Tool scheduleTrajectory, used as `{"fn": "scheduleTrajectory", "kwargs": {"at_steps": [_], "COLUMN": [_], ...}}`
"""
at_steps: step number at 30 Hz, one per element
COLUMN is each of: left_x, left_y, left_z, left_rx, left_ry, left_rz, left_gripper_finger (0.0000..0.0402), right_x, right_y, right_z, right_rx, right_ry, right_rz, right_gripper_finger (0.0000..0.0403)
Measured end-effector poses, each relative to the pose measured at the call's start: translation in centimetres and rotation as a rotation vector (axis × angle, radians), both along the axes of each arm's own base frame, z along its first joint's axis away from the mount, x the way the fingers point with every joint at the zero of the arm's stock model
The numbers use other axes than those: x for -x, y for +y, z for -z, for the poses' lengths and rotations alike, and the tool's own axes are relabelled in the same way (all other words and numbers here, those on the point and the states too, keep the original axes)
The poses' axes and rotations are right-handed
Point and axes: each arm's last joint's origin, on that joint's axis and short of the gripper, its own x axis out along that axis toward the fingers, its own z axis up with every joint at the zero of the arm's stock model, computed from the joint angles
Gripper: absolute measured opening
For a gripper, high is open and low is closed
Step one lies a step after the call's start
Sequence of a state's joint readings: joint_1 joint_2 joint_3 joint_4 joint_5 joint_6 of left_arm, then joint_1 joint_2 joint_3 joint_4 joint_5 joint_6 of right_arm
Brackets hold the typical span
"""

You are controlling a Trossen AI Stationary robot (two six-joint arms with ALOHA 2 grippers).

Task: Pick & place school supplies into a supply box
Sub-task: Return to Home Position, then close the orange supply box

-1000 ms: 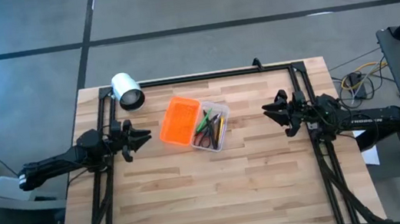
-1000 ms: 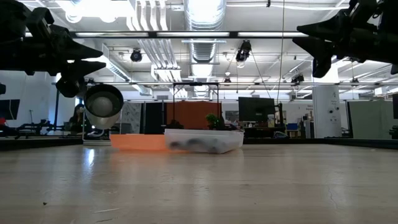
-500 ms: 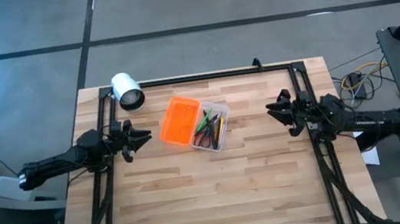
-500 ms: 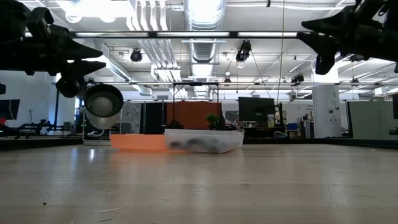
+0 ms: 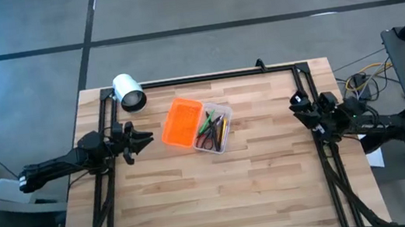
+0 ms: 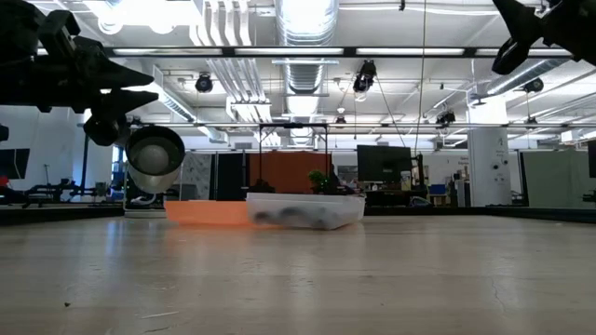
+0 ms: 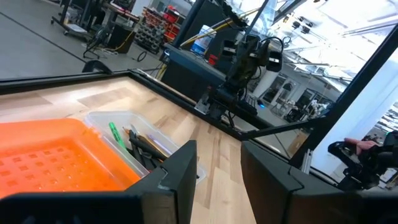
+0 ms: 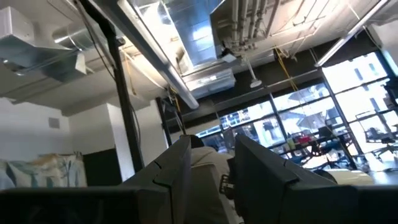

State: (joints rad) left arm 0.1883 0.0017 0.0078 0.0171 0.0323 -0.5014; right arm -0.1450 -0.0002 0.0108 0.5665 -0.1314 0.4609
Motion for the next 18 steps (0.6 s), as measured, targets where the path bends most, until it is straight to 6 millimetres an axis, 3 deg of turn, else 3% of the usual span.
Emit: {"fn": "scheduleTrajectory", "kwargs": {"at_steps": [18], "left_x": [-0.04], "left_y": [0.01], "left_z": [0.02], "left_rx": [0.001], "left_ry": [0.002], "left_rz": [0.001], "left_gripper_finger": [0.0108], "right_x": [0.00], "right_y": [0.47], "right_z": [-0.04], "right_rx": [0.001], "right_ry": [-0.008], "right_rz": [-0.057], "right_gripper_finger": [0.0118]}}
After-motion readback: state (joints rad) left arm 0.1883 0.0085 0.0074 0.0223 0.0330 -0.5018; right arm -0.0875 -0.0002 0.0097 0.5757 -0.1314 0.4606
